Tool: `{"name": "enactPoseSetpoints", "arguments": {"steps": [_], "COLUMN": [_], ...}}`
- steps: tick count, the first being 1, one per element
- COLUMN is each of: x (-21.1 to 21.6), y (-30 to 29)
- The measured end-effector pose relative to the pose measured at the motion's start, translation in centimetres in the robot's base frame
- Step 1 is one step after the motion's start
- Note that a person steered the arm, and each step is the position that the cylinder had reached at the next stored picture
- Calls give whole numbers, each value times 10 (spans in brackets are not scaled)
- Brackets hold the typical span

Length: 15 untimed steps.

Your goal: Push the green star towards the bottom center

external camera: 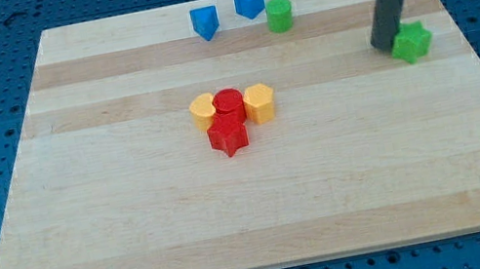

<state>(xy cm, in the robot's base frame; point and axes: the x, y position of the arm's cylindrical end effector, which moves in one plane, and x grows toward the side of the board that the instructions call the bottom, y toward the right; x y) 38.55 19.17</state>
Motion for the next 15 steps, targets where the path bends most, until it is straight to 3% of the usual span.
{"name": "enactPoseSetpoints", "arguments": {"steps": [1,2,3,4,6,7,10,12,13,15], "x": [41,35,23,-34,-77,-82,-83,-33,18,77], "y": [0,-4,-32,-22,-13,37,52,51,51,48]}}
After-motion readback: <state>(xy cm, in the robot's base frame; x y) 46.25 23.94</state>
